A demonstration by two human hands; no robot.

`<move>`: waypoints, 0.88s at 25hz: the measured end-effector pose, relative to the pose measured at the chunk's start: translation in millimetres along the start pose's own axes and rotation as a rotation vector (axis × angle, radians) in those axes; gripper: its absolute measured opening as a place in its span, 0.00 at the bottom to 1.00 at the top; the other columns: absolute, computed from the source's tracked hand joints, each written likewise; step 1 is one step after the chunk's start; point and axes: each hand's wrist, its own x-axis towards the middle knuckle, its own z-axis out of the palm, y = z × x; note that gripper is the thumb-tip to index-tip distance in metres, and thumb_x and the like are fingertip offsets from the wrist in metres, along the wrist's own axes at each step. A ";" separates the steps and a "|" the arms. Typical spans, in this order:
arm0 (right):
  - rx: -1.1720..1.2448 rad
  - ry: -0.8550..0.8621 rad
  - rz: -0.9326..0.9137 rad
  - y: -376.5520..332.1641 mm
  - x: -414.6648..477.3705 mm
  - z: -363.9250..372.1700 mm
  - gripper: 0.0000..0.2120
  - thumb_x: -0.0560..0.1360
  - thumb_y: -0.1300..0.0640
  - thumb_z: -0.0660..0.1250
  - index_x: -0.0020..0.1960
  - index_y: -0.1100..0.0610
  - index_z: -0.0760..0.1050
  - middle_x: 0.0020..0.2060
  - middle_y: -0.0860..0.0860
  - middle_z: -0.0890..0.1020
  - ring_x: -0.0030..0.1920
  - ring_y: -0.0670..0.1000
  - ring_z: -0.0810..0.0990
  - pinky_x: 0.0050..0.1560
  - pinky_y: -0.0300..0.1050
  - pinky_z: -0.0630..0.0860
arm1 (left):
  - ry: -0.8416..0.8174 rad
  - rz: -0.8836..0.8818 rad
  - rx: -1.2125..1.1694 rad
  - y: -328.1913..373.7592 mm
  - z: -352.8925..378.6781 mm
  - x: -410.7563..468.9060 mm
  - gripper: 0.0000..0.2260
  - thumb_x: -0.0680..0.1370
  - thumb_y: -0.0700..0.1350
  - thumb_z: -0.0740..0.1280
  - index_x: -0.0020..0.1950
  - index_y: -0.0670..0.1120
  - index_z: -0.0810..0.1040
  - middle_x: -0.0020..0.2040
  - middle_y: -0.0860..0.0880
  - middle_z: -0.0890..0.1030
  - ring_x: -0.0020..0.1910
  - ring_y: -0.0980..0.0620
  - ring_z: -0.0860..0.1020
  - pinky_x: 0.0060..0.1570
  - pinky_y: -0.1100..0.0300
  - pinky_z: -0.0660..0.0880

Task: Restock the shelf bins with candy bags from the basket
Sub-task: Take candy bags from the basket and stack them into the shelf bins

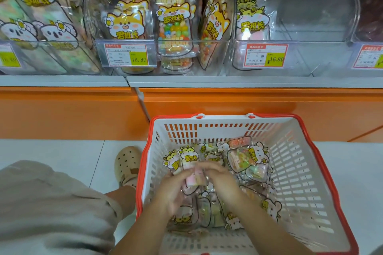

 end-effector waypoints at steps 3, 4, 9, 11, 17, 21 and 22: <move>-0.216 0.083 0.102 3.4 26.0 -25.9 0.21 0.79 0.71 0.52 0.65 0.57 0.75 0.65 0.52 0.74 0.62 0.54 0.76 0.45 0.33 0.71 | 0.162 -0.020 0.033 -7.5 -13.6 18.3 0.23 0.69 0.48 0.77 0.60 0.41 0.79 0.49 0.41 0.85 0.49 0.42 0.83 0.57 0.42 0.77; -0.352 0.060 0.130 7.5 36.4 -32.3 0.22 0.80 0.70 0.51 0.67 0.55 0.73 0.69 0.53 0.71 0.54 0.52 0.79 0.39 0.30 0.71 | 0.198 -0.013 0.084 -11.3 -16.5 24.0 0.31 0.64 0.55 0.80 0.62 0.43 0.78 0.51 0.43 0.85 0.51 0.42 0.82 0.56 0.39 0.77; -1.206 -0.221 0.198 33.3 69.1 -26.6 0.33 0.77 0.55 0.66 0.78 0.50 0.54 0.76 0.57 0.57 0.72 0.60 0.62 0.68 0.51 0.67 | 0.346 0.007 0.193 -34.2 -33.1 45.9 0.44 0.56 0.57 0.78 0.69 0.46 0.68 0.59 0.43 0.81 0.56 0.39 0.80 0.53 0.39 0.78; -1.284 -0.180 0.211 35.9 70.0 -14.9 0.40 0.75 0.45 0.67 0.79 0.50 0.49 0.77 0.57 0.51 0.76 0.61 0.52 0.72 0.57 0.58 | 0.376 0.024 0.198 -38.9 -35.2 48.6 0.48 0.54 0.58 0.76 0.71 0.47 0.67 0.61 0.43 0.80 0.57 0.40 0.79 0.55 0.39 0.77; -0.774 0.012 0.334 31.8 96.2 11.1 0.23 0.74 0.45 0.67 0.65 0.56 0.71 0.65 0.56 0.73 0.64 0.57 0.72 0.60 0.48 0.73 | 0.427 0.004 0.336 -24.2 -21.5 28.1 0.47 0.55 0.59 0.71 0.73 0.46 0.67 0.65 0.43 0.77 0.63 0.39 0.75 0.63 0.41 0.73; -0.466 0.115 0.286 23.1 87.2 6.5 0.09 0.77 0.55 0.68 0.42 0.55 0.70 0.39 0.51 0.77 0.42 0.52 0.76 0.44 0.44 0.73 | 0.440 0.002 0.309 -20.5 -17.2 24.5 0.39 0.59 0.57 0.73 0.68 0.46 0.72 0.60 0.44 0.79 0.58 0.41 0.77 0.60 0.42 0.75; -0.390 0.142 0.249 20.7 82.7 -0.2 0.10 0.77 0.56 0.67 0.41 0.55 0.68 0.36 0.50 0.73 0.39 0.51 0.74 0.40 0.44 0.71 | 0.445 0.008 0.313 -20.6 -16.6 23.7 0.35 0.62 0.56 0.74 0.66 0.46 0.73 0.57 0.44 0.80 0.56 0.41 0.78 0.59 0.44 0.75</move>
